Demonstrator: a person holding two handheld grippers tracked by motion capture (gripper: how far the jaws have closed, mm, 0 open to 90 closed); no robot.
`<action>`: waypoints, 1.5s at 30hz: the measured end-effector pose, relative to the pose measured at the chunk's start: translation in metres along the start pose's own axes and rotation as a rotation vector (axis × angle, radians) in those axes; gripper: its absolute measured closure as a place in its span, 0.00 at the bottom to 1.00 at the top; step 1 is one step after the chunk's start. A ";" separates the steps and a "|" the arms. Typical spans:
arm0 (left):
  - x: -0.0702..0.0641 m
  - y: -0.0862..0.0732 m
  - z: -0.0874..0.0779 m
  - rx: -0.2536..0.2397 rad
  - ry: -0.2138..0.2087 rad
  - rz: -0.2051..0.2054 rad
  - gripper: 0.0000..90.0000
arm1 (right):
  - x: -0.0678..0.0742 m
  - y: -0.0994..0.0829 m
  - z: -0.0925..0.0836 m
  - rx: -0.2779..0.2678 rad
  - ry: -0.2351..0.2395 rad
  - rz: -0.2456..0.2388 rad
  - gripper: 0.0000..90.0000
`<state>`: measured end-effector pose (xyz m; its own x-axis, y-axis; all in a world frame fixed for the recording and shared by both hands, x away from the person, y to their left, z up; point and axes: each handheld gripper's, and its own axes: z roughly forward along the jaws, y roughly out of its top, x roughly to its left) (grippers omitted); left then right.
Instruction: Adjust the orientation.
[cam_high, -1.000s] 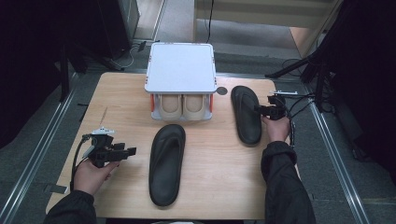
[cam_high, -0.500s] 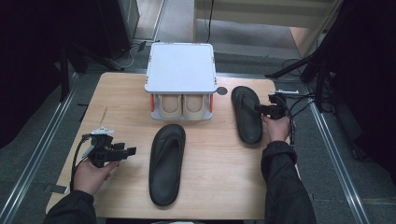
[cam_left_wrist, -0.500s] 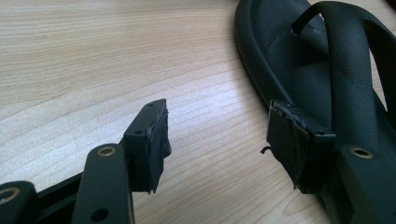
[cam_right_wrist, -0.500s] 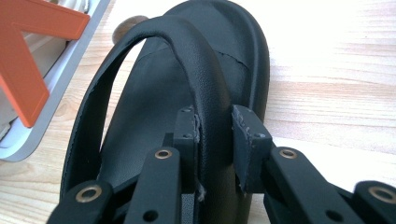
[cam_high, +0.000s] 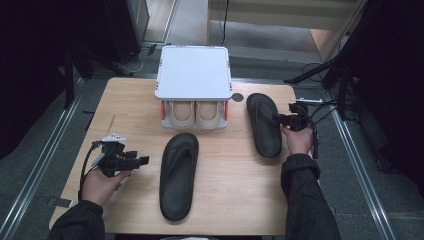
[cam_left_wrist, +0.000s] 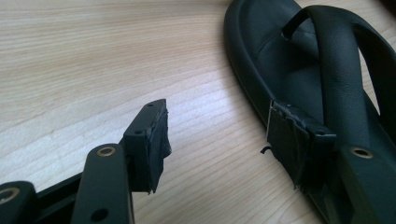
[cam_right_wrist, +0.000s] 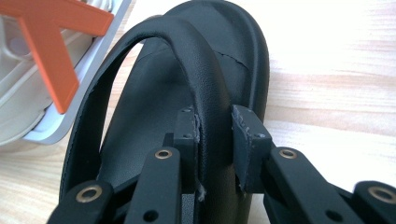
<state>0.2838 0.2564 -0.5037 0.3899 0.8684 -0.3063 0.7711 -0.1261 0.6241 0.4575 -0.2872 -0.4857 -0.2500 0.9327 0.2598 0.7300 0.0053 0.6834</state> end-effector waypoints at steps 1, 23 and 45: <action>-0.001 0.001 0.001 -0.002 0.003 0.003 0.44 | 0.001 -0.001 -0.002 0.002 0.001 -0.001 0.83; -0.006 0.016 0.011 0.006 -0.033 0.037 0.44 | 0.036 -0.035 -0.041 -0.003 0.048 -0.047 0.83; -0.006 0.017 0.010 -0.001 -0.033 0.034 0.44 | 0.082 -0.068 -0.053 0.023 0.119 -0.115 0.82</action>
<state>0.2999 0.2445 -0.4991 0.4323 0.8475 -0.3080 0.7566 -0.1550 0.6352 0.3532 -0.2300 -0.4744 -0.4051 0.8764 0.2605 0.7064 0.1192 0.6977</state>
